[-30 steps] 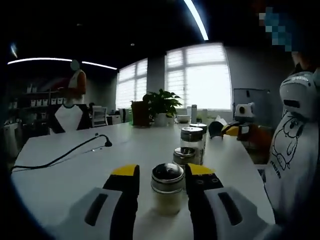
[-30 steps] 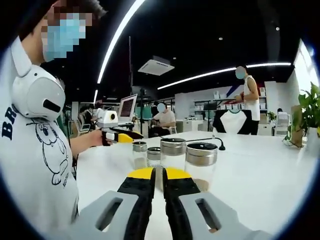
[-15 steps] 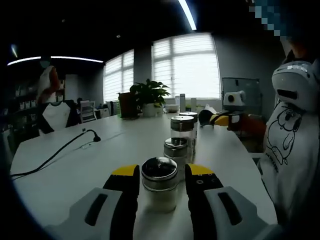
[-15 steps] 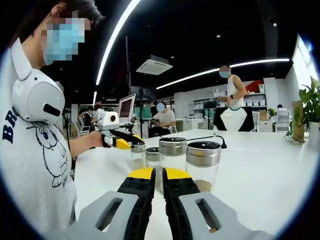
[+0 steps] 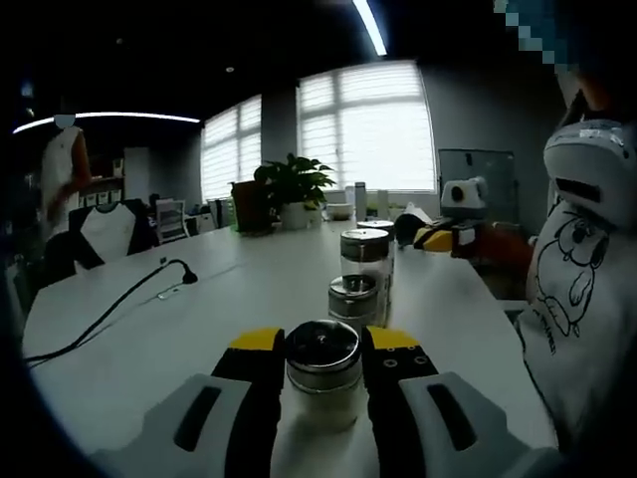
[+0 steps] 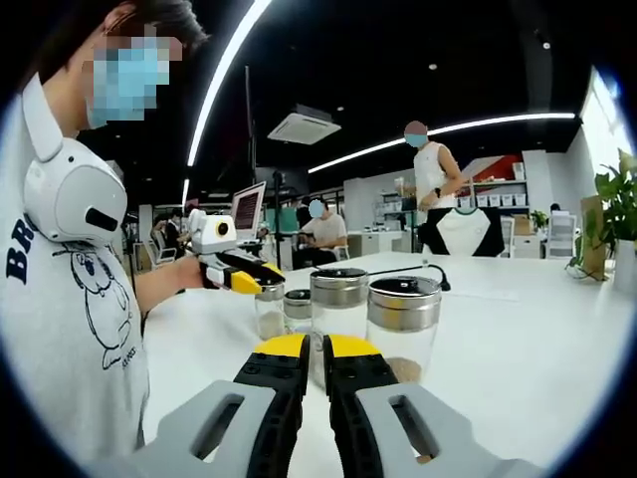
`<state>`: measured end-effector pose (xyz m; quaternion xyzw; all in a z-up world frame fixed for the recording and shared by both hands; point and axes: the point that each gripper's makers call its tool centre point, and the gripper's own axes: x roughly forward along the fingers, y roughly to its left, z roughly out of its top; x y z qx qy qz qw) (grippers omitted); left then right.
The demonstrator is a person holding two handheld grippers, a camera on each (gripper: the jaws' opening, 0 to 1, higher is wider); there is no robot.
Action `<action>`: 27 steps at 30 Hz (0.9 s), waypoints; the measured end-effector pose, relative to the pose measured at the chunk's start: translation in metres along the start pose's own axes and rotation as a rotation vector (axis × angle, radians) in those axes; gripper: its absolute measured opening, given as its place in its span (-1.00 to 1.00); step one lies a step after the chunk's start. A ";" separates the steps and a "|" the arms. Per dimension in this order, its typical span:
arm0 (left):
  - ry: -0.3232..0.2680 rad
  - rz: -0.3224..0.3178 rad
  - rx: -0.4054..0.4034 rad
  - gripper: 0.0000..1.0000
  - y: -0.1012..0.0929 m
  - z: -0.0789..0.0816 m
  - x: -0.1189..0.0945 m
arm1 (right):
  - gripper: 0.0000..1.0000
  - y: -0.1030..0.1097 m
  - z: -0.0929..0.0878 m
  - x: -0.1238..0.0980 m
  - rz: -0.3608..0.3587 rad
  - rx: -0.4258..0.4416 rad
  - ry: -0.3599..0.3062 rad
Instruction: Rotate the seasoning bottle until the label or dispensing opening points toward the visible target arrow and the bottle remains upright within the marked orientation range
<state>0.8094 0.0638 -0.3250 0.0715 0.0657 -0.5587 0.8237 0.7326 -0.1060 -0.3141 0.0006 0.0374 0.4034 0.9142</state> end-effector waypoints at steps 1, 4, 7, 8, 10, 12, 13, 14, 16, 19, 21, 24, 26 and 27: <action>0.006 0.003 0.003 -0.35 -0.001 0.000 0.000 | -0.94 0.000 0.001 -0.001 -0.005 -0.004 0.002; 0.015 0.020 0.012 -0.36 -0.002 0.001 0.001 | -0.94 -0.004 0.002 -0.004 -0.039 -0.014 -0.001; 0.024 0.048 0.018 -0.37 -0.005 0.002 0.001 | -0.94 -0.004 0.004 -0.007 -0.061 -0.010 -0.013; 0.029 0.073 0.018 -0.37 -0.004 0.002 0.001 | -0.94 -0.004 0.003 -0.007 -0.070 -0.012 -0.010; 0.035 0.123 0.029 -0.37 -0.005 0.002 0.002 | -0.97 -0.013 0.003 -0.010 -0.134 -0.034 -0.012; 0.035 0.165 0.025 -0.37 -0.006 0.003 0.003 | -0.98 -0.016 0.001 -0.011 -0.155 -0.045 0.001; 0.035 0.170 0.028 -0.37 -0.007 0.003 0.004 | -0.98 -0.018 0.001 -0.011 -0.163 -0.053 0.002; 0.031 0.176 0.036 -0.37 -0.010 0.003 0.005 | -0.98 -0.018 0.002 -0.011 -0.159 -0.052 -0.005; 0.019 0.211 0.018 -0.37 -0.010 0.004 0.006 | -0.98 -0.018 0.003 -0.009 -0.134 -0.047 -0.015; -0.021 0.246 -0.022 -0.37 -0.010 0.003 0.008 | -0.98 -0.018 0.001 -0.006 -0.118 -0.086 0.011; -0.025 0.290 -0.016 -0.37 -0.008 0.003 0.005 | -0.99 -0.017 0.003 -0.004 -0.099 -0.060 0.001; -0.029 0.345 -0.020 -0.37 -0.005 0.002 0.003 | -0.99 -0.014 0.004 -0.008 -0.071 -0.069 0.000; -0.032 0.370 -0.019 -0.37 -0.004 0.002 0.002 | -0.99 -0.014 0.002 -0.012 -0.066 -0.069 0.000; -0.031 0.391 -0.009 -0.36 -0.002 0.002 0.001 | -0.99 -0.015 0.001 -0.014 -0.066 -0.064 -0.002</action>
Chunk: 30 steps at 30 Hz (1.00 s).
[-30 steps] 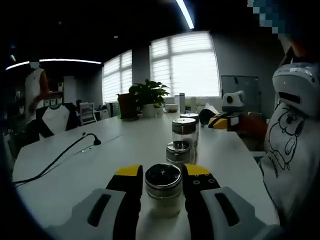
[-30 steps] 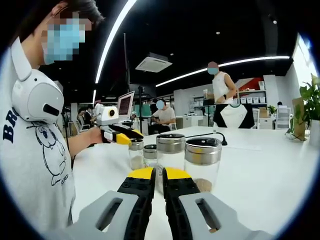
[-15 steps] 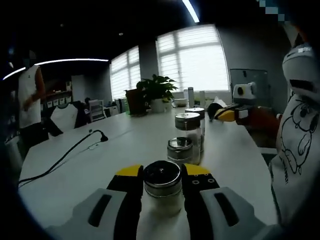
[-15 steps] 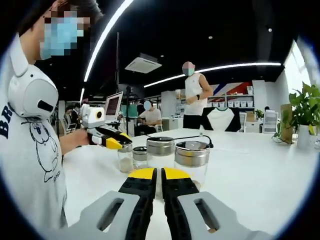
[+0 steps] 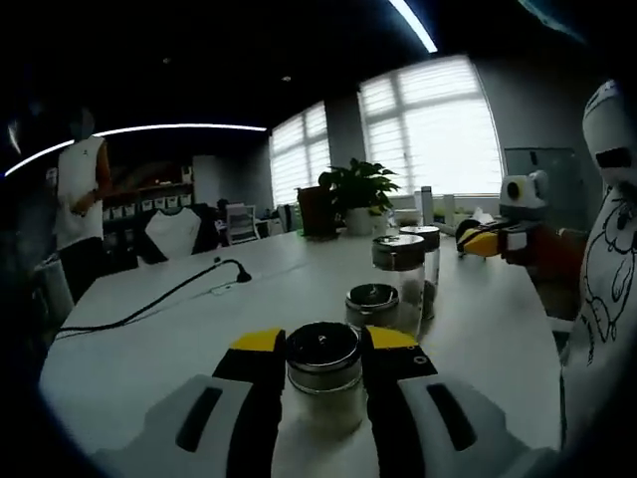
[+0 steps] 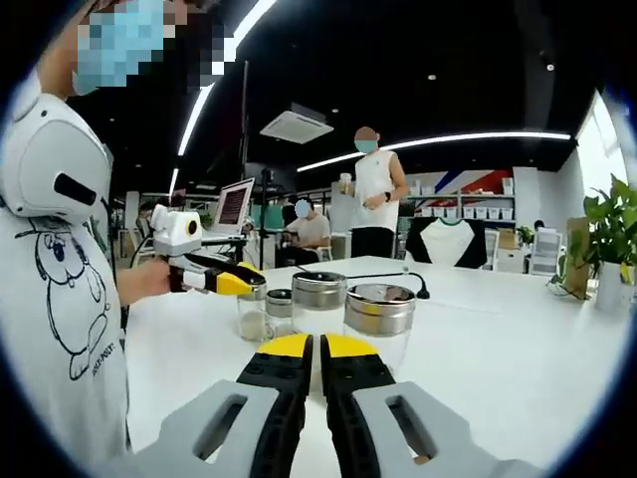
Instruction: Rotate the seasoning bottle until the label or dispensing opening points toward the visible target arrow and the bottle remains upright within the marked orientation range
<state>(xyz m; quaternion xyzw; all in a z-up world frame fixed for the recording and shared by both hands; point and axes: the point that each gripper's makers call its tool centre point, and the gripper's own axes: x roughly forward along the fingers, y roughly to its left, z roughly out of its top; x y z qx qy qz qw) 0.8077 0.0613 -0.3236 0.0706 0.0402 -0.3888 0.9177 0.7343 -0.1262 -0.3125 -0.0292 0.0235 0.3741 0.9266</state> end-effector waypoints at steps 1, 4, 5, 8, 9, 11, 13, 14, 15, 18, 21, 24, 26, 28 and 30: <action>-0.006 0.004 0.013 -0.36 -0.001 0.000 0.000 | -0.99 0.000 -0.001 -0.001 0.001 0.007 -0.001; -0.021 0.016 0.020 -0.36 0.000 0.001 -0.002 | -0.99 -0.003 -0.006 -0.006 0.002 0.025 0.004; -0.052 0.023 -0.004 -0.36 0.001 0.005 -0.005 | -0.99 -0.004 -0.008 -0.007 0.000 0.030 0.006; -0.073 -0.001 -0.030 -0.29 0.003 0.011 -0.010 | -0.99 -0.007 -0.009 -0.009 -0.009 0.039 0.002; -0.077 -0.015 -0.028 -0.23 0.003 0.012 -0.010 | -0.99 -0.007 -0.009 -0.009 -0.009 0.042 -0.003; -0.068 -0.152 0.029 -0.05 -0.007 0.015 -0.012 | -0.99 -0.005 -0.007 -0.010 -0.001 0.055 -0.021; -0.082 -0.323 0.031 -0.06 -0.018 0.022 -0.018 | -0.99 0.003 -0.006 -0.010 0.051 0.119 -0.050; -0.077 -0.363 0.074 -0.09 -0.014 0.023 -0.020 | -0.98 0.006 -0.009 -0.011 0.075 0.144 -0.043; -0.077 -0.383 0.068 -0.08 -0.013 0.024 -0.020 | -0.98 0.005 -0.010 -0.012 0.071 0.136 -0.039; -0.068 -0.398 0.054 0.05 -0.003 0.027 -0.016 | -0.98 0.006 -0.014 -0.012 0.067 0.125 -0.021; -0.091 -0.488 0.049 -0.02 -0.007 0.026 -0.014 | -0.98 0.009 -0.014 -0.011 0.080 0.137 -0.023; -0.086 -0.511 -0.041 -0.06 -0.002 0.022 -0.009 | -0.98 0.011 -0.014 -0.010 0.091 0.135 -0.018; -0.086 -0.508 -0.075 -0.09 0.000 0.020 -0.007 | -0.98 0.013 -0.014 -0.010 0.098 0.123 -0.009; -0.095 -0.514 -0.102 -0.09 0.003 0.019 -0.007 | -0.98 0.012 -0.013 -0.010 0.096 0.125 -0.014; -0.114 -0.524 -0.133 -0.09 0.003 0.021 -0.008 | -0.98 0.011 -0.011 -0.011 0.091 0.135 -0.028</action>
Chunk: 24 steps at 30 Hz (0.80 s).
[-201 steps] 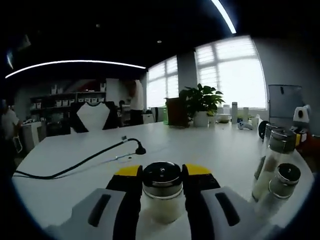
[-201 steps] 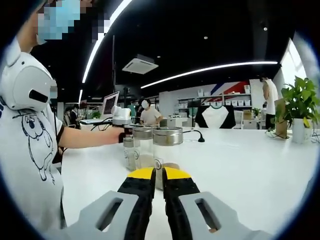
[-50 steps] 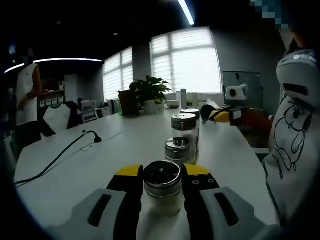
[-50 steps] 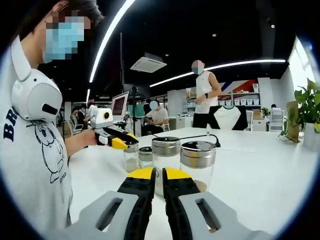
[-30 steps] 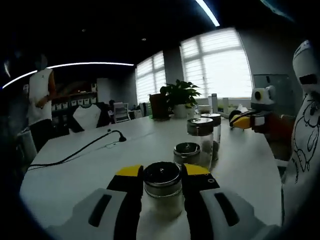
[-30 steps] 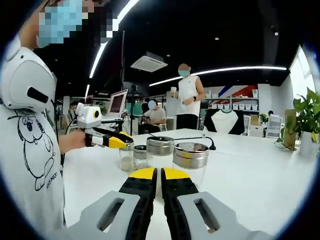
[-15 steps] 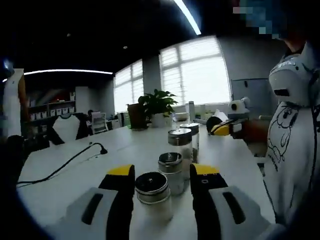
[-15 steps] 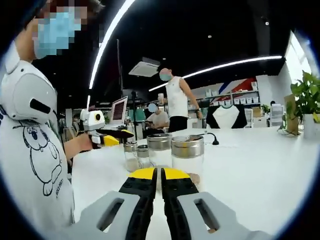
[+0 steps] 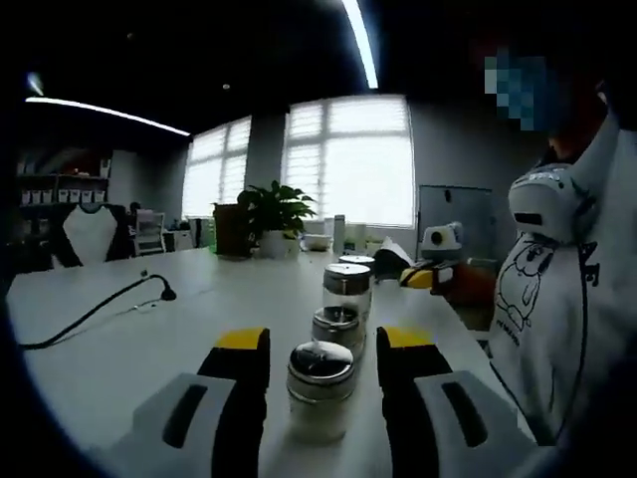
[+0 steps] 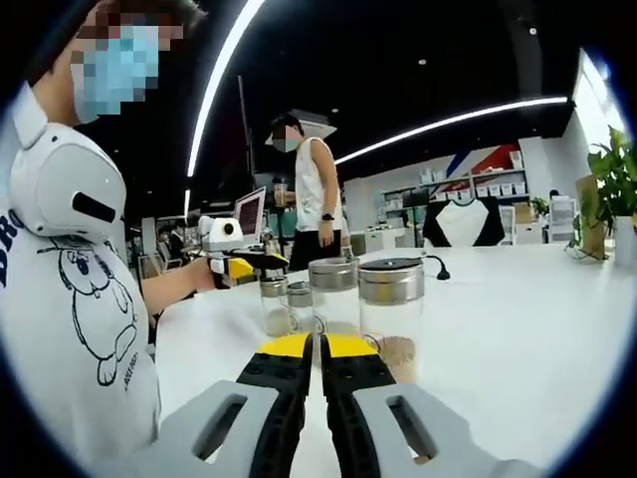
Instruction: Rotate the seasoning bottle until the label or dispensing opening points toward the visible target arrow and the bottle remains upright within the marked orientation range
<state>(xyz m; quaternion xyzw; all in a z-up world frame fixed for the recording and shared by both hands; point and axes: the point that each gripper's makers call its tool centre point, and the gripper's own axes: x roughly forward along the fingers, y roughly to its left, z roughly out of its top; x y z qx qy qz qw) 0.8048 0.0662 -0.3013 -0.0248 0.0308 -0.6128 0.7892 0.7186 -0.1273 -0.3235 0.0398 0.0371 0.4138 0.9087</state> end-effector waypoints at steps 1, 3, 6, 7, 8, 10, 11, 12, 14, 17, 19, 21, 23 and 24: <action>-0.007 -0.009 -0.015 -0.10 -0.001 0.000 0.000 | -0.98 0.000 0.000 0.000 -0.002 0.002 -0.002; 0.007 -0.006 -0.008 -0.15 -0.003 -0.002 0.002 | -0.98 0.000 -0.001 -0.001 -0.006 0.000 -0.001; 0.042 -0.003 0.012 -0.16 -0.006 -0.008 0.008 | -0.98 -0.001 -0.006 -0.003 -0.014 0.005 0.010; 0.049 -0.006 0.017 -0.16 -0.007 -0.010 0.009 | -0.98 -0.001 -0.007 -0.003 -0.016 0.008 0.012; 0.054 -0.012 0.013 -0.16 -0.007 -0.012 0.009 | -0.98 -0.002 -0.008 -0.003 -0.021 0.012 0.014; 0.061 -0.023 -0.009 -0.15 -0.007 -0.018 0.010 | -0.98 -0.003 -0.008 -0.003 -0.026 0.013 0.013; 0.063 -0.022 -0.017 -0.15 -0.005 -0.019 0.010 | -0.98 -0.003 -0.008 -0.003 -0.029 0.014 0.010; 0.066 -0.015 -0.024 -0.19 -0.002 -0.021 0.010 | -0.98 -0.003 -0.007 -0.002 -0.031 0.014 0.007; 0.055 -0.010 -0.027 -0.28 0.000 -0.019 0.009 | -0.98 -0.003 -0.005 -0.002 -0.034 0.013 0.003; 0.051 -0.011 -0.018 -0.35 -0.002 -0.018 0.008 | -0.98 -0.004 -0.004 -0.001 -0.037 0.010 0.006; 0.058 -0.002 -0.012 -0.37 -0.002 -0.018 0.008 | -0.98 -0.005 -0.004 -0.001 -0.039 0.009 0.006; 0.066 0.003 -0.006 -0.36 -0.003 -0.019 0.009 | -0.98 -0.008 -0.005 -0.002 -0.048 0.010 0.006; 0.071 0.006 -0.001 -0.37 -0.004 -0.020 0.009 | -0.98 -0.011 -0.005 -0.004 -0.055 0.011 0.004; 0.083 0.009 0.007 -0.36 -0.005 -0.022 0.009 | -0.99 -0.012 -0.005 -0.005 -0.059 0.012 0.002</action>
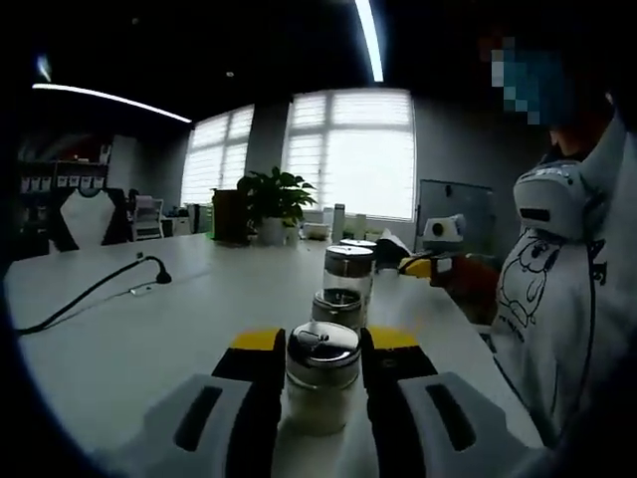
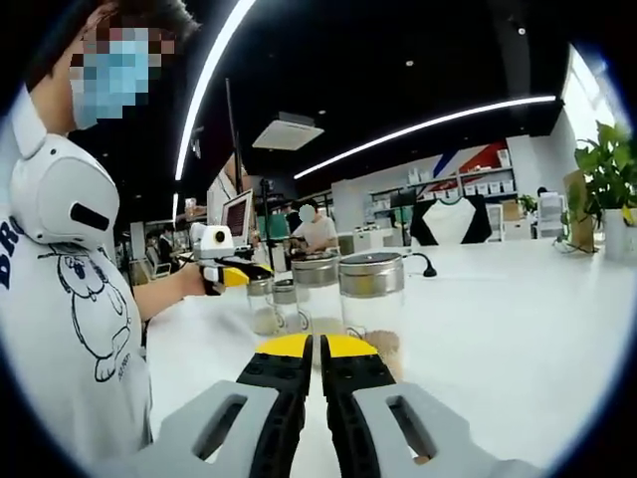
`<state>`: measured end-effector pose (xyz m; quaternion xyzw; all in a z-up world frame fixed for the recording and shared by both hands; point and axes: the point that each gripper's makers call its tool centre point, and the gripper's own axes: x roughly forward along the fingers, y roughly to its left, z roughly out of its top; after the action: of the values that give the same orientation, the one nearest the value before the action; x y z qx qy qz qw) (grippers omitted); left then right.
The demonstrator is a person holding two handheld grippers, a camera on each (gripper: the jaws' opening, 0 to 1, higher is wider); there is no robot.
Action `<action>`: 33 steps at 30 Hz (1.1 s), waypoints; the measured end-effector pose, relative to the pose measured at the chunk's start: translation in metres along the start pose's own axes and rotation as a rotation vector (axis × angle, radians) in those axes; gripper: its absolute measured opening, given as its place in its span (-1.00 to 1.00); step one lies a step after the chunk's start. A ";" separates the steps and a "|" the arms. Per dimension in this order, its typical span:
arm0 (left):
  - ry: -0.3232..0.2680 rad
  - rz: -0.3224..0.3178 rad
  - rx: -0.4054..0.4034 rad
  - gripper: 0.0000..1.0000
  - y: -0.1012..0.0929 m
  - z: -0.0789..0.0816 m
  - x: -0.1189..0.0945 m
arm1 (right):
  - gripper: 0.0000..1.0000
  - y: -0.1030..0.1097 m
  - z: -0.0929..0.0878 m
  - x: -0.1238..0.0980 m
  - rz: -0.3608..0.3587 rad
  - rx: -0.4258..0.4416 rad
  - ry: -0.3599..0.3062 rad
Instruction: Rotate the seasoning bottle until the label or dispensing opening points toward the visible target arrow and the bottle remains upright within the marked orientation range
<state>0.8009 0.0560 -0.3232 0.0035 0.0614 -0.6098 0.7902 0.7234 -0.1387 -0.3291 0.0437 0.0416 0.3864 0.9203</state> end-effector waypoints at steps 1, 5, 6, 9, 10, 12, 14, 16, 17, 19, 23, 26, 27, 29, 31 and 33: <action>0.007 0.003 0.006 -0.37 0.000 -0.001 0.000 | -0.99 -0.001 0.000 -0.001 -0.004 -0.001 -0.002; 0.014 0.016 0.017 -0.37 -0.001 -0.002 0.000 | -0.99 -0.007 -0.001 -0.005 -0.028 -0.003 0.001; 0.013 0.026 0.020 -0.37 -0.001 -0.002 0.000 | -0.99 -0.008 -0.001 -0.007 -0.034 0.000 -0.003; 0.012 0.065 0.026 -0.37 0.001 -0.003 -0.001 | -0.99 -0.011 0.001 -0.008 -0.050 0.002 -0.010; 0.011 0.072 0.029 -0.37 0.000 -0.003 -0.002 | -0.99 -0.012 0.002 -0.009 -0.054 0.004 -0.016; 0.004 0.101 0.028 -0.38 0.001 -0.003 -0.003 | -1.00 -0.013 0.003 -0.009 -0.057 0.009 -0.022; -0.002 0.128 0.018 -0.38 0.003 -0.003 -0.004 | -1.00 -0.013 0.004 -0.008 -0.058 0.007 -0.021; -0.008 0.167 0.002 -0.38 0.005 -0.003 -0.004 | -1.00 -0.014 0.005 -0.008 -0.058 0.002 -0.018; -0.008 0.189 -0.002 -0.38 0.007 -0.003 -0.005 | -1.00 -0.014 0.005 -0.008 -0.057 -0.002 -0.014; -0.014 0.254 0.001 -0.38 0.008 -0.003 -0.004 | -1.00 -0.017 0.007 -0.008 -0.059 -0.002 -0.019; -0.015 0.309 0.001 -0.38 0.005 -0.003 -0.003 | -1.00 -0.020 0.008 -0.009 -0.066 0.001 -0.026; -0.031 0.366 -0.007 -0.38 0.008 -0.003 -0.005 | -1.00 -0.022 0.007 -0.010 -0.068 0.003 -0.023; -0.032 0.380 -0.011 -0.38 0.008 -0.003 -0.005 | -1.00 -0.022 0.007 -0.011 -0.069 0.002 -0.020; -0.034 0.428 -0.012 -0.38 0.011 -0.003 -0.008 | -1.00 -0.022 0.007 -0.011 -0.072 -0.001 -0.018; -0.036 0.450 -0.002 -0.38 0.012 -0.003 -0.008 | -1.00 -0.023 0.006 -0.011 -0.071 -0.003 -0.018; -0.042 0.453 -0.010 -0.38 0.012 -0.003 -0.008 | -1.00 -0.024 0.006 -0.011 -0.073 -0.008 -0.018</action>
<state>0.8098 0.0671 -0.3265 0.0005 0.0458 -0.4162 0.9081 0.7331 -0.1635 -0.3248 0.0419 0.0335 0.3525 0.9343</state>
